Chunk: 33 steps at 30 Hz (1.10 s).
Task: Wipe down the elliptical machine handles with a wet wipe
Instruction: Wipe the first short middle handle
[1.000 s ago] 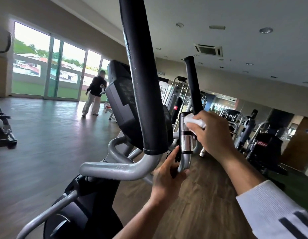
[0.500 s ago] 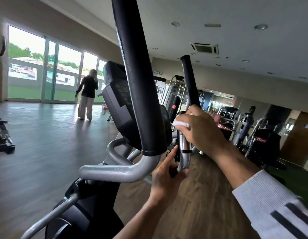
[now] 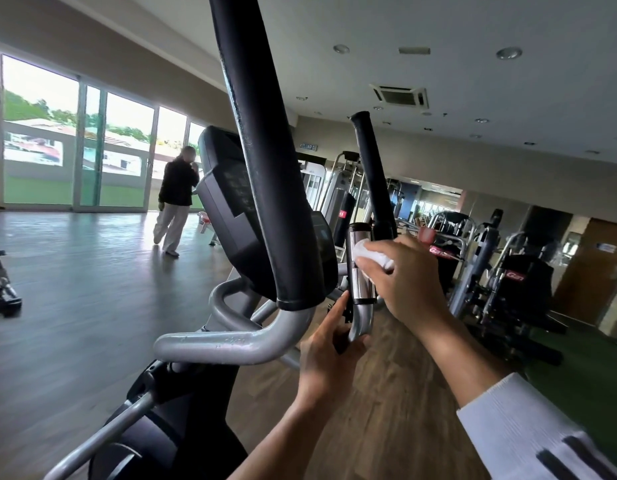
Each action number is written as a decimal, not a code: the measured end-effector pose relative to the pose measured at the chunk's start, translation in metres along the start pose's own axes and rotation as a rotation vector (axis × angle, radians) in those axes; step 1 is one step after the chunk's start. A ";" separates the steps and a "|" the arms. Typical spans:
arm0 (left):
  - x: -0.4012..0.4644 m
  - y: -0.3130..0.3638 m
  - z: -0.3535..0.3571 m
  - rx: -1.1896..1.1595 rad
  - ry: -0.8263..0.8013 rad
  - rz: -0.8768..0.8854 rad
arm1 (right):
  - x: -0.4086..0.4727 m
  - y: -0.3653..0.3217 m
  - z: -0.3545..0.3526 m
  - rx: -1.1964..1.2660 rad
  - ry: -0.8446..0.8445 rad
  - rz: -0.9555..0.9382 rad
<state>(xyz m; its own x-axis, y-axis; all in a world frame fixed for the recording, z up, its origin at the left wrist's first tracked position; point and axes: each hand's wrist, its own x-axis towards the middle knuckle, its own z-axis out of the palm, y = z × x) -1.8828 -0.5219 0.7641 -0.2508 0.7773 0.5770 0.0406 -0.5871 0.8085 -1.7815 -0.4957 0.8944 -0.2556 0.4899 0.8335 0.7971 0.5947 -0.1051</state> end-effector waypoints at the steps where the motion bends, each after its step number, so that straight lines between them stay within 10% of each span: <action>1: 0.000 0.000 0.000 -0.001 -0.001 0.001 | -0.002 -0.001 0.001 -0.003 -0.014 -0.014; 33: 0.005 -0.007 0.000 -0.013 -0.039 0.007 | 0.013 -0.008 -0.010 -0.026 -0.049 -0.083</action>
<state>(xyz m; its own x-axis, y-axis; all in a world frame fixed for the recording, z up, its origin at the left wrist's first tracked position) -1.8845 -0.5138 0.7610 -0.2127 0.7815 0.5865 0.0298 -0.5948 0.8033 -1.7855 -0.5006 0.9110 -0.3470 0.4708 0.8111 0.7861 0.6177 -0.0223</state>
